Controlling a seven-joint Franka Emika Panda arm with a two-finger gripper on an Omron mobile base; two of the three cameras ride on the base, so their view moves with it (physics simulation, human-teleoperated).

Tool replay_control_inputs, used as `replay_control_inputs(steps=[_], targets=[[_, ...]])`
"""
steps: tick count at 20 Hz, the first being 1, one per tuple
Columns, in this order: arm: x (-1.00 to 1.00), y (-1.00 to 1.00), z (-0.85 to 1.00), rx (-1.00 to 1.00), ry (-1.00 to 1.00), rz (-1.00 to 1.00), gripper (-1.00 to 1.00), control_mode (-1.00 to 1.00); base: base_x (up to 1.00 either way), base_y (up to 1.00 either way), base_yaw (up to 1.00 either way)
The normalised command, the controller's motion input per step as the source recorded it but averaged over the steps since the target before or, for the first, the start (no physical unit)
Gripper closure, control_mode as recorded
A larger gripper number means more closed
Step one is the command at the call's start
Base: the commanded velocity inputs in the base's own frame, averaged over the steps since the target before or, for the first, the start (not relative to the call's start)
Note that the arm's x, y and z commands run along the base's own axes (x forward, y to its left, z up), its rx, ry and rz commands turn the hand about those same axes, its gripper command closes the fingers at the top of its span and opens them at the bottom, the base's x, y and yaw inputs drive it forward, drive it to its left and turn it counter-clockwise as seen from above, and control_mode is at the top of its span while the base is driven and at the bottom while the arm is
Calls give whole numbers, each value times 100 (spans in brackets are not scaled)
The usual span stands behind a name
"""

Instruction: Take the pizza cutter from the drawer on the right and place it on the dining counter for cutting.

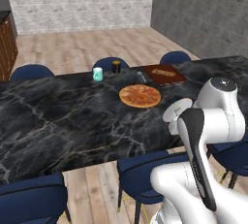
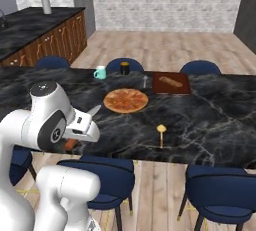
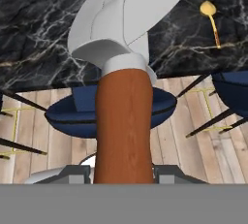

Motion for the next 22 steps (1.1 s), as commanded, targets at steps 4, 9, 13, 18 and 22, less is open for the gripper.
replay_control_inputs(steps=[4, 9, 13, 18, 22], targets=[[0, 0, 0, 0, 0, 0, 100, 100, 18, -31, 4], [0, 0, 0, 0, 0, 0, 100, 100, 7, -27, 0], [16, -9, 0, 1, 0, 0, 100, -100, 15, -21, 0], [97, -59, 0, 12, 2, 6, 100, -100, 0, 0, 0], [100, -46, -8, 9, 3, 3, 100, -100, 0, 0, 0]])
